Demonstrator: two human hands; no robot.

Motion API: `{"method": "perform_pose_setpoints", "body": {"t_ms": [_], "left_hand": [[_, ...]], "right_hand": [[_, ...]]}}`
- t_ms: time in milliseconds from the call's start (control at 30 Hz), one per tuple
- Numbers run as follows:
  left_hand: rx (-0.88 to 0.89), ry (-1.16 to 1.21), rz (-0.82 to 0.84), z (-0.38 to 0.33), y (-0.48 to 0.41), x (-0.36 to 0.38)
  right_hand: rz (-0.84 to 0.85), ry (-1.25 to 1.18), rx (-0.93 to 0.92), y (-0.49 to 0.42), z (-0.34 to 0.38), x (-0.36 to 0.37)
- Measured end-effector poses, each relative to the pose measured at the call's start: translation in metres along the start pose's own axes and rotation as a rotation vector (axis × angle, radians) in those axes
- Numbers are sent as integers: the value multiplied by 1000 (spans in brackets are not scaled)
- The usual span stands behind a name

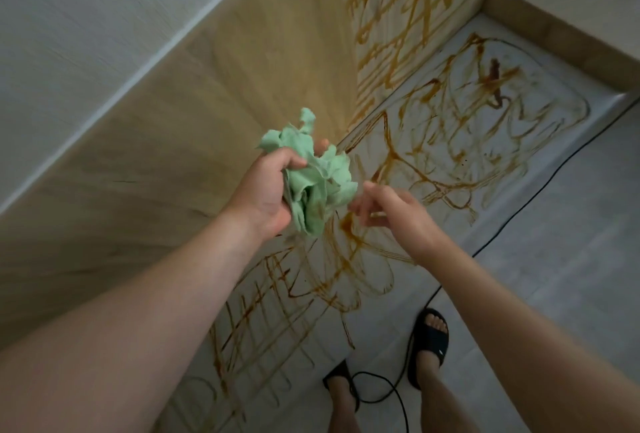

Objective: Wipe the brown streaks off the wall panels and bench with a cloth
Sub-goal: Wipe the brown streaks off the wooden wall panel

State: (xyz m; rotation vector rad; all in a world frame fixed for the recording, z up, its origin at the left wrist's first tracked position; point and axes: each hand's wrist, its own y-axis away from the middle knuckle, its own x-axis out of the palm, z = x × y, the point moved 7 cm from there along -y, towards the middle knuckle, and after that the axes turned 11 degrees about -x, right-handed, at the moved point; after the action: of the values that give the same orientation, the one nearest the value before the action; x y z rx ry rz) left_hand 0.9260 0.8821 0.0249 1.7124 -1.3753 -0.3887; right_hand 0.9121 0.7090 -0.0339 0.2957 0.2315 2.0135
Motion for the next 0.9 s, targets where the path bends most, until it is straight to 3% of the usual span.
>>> {"method": "perform_pose_setpoints", "body": {"t_ms": [67,233,333,433,533,667,800,900], "left_hand": [[-16,72,33,0,5,-5],[-67,134,79,9,12,-10],[-50,143,-6,9,15,-18],[1,206,-79,0,15,-36],[-25,234,-26,-2,17,-41],[-95,161,67,3,23,-28],[-157,51,137,5,25,-14],[-175,-231,141,8,23,-9]], "right_hand": [[-170,16,36,-1,2,-7],[-93,-59,64,-9,9,22],[-176,-30,75,-12,-2,21],[-277,109,163,-6,-21,0],[-183,334,268,0,-38,-11],[-277,275,47,0,-9,-15],[-29,103,-93,-4,28,16],[-154,78,-157,-8,40,11]]}}
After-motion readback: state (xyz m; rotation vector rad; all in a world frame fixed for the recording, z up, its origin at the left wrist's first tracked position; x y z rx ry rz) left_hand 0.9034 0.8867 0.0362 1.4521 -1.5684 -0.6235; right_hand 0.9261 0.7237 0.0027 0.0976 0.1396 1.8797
